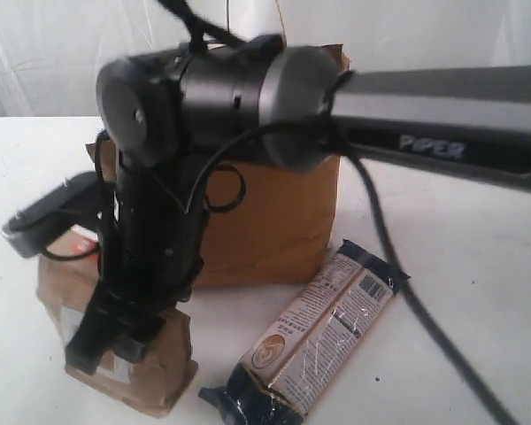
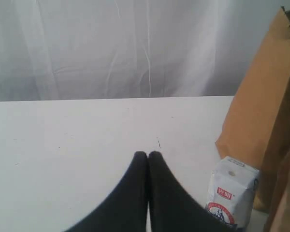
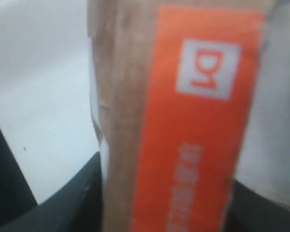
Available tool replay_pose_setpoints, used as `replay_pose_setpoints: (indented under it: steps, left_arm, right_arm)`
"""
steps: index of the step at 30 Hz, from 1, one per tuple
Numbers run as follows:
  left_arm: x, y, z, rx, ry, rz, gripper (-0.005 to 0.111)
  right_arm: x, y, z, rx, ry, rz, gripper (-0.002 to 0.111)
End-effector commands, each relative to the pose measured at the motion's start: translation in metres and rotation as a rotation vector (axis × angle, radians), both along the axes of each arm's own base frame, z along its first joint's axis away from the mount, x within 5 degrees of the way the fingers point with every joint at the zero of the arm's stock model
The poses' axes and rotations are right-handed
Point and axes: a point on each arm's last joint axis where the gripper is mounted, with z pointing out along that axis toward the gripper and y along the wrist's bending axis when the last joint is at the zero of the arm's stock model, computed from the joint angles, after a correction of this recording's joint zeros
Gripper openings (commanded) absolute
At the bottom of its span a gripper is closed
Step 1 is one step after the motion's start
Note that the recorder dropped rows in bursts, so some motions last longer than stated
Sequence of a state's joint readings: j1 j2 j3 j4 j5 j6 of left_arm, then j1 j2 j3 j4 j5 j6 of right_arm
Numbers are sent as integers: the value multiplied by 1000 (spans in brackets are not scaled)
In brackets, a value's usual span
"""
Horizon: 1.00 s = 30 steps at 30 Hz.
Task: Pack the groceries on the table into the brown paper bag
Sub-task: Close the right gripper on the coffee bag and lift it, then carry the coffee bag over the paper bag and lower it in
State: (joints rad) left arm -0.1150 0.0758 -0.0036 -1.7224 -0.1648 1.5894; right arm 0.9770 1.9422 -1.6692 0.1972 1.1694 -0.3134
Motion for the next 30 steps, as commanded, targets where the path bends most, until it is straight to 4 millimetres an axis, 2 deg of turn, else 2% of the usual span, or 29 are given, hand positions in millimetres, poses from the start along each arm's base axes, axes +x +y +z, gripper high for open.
replay_pose_setpoints:
  steps: [1,8,11,14,16,18,21,23,26,30]
  left_arm:
    - [0,-1,-1,-19,6,-8,0]
    - [0,-2,-1,-19,4,-19,0]
    - [0,-2,-1,-19,3,-24,0]
    - [0,-2,-1,-19,3,-24,0]
    - [0,-2,-1,-19,2,-26,0]
    - [0,-2,-1,-19,2,-26,0]
    - [0,-3,-1,-20,1,-30,0]
    - [0,-3,0,-20,-1,-37,0]
    - [0,-4,0,-20,-2,-42,0]
    - [0,-4,0,-20,-3,-46,0]
  right_arm:
    - [-11,-8,72,223,-100,-15,0]
    - [-25,-31,165,555,-287,-47,0]
    - [-25,-44,201,706,-473,-75,0]
    - [-22,-61,225,749,-686,-105,0]
    - [-17,-71,230,682,-803,-128,0]
    - [-9,-83,227,531,-900,-168,0]
    - [1,-100,217,290,-949,-265,0]
    - [7,-104,207,184,-928,-293,0]
    - [14,-105,199,130,-904,-310,0]
    - [23,-97,198,189,-945,-292,0]
